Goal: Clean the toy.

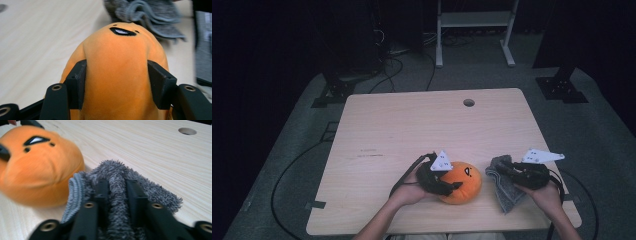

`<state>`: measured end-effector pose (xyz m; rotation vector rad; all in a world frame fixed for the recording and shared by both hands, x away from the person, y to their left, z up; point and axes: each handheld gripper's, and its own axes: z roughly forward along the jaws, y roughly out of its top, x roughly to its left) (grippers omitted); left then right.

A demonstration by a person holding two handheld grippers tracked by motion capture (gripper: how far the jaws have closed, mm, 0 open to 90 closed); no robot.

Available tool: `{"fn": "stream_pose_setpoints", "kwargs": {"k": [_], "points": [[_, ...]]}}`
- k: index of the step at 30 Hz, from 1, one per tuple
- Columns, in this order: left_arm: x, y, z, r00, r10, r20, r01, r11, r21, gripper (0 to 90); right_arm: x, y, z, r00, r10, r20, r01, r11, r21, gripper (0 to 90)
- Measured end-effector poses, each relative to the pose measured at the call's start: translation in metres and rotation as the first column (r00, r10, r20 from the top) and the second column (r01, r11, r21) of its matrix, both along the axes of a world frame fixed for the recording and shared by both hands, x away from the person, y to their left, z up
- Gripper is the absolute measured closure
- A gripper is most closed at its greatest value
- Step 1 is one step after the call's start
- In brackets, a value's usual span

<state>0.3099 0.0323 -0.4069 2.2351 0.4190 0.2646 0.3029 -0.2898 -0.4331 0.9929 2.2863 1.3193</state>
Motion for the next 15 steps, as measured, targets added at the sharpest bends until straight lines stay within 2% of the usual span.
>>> {"fn": "stream_pose_setpoints", "kwargs": {"k": [3,7,10,15], "points": [[0.009,0.004,0.002,0.9982,0.045,0.038,-0.046,0.9987,0.023,39.5,0.004,-0.002,-0.004,0.9998,0.006,-0.018,-0.005,1.000,0.026,61.2],[0.024,0.010,0.004,0.9945,0.088,0.055,-0.090,0.9953,0.034,39.5,0.007,-0.001,-0.005,0.9999,-0.002,-0.010,0.003,0.999,0.050,53.8],[0.033,0.013,0.006,0.9902,0.116,0.077,-0.120,0.9919,0.042,39.5,0.009,-0.001,-0.003,1.0000,0.006,-0.006,-0.005,0.997,0.078,53.5],[0.043,0.017,0.006,0.9832,0.146,0.109,-0.152,0.9871,0.050,39.3,0.008,-0.001,-0.002,1.0000,0.006,0.003,-0.006,0.997,0.080,51.9]]}}
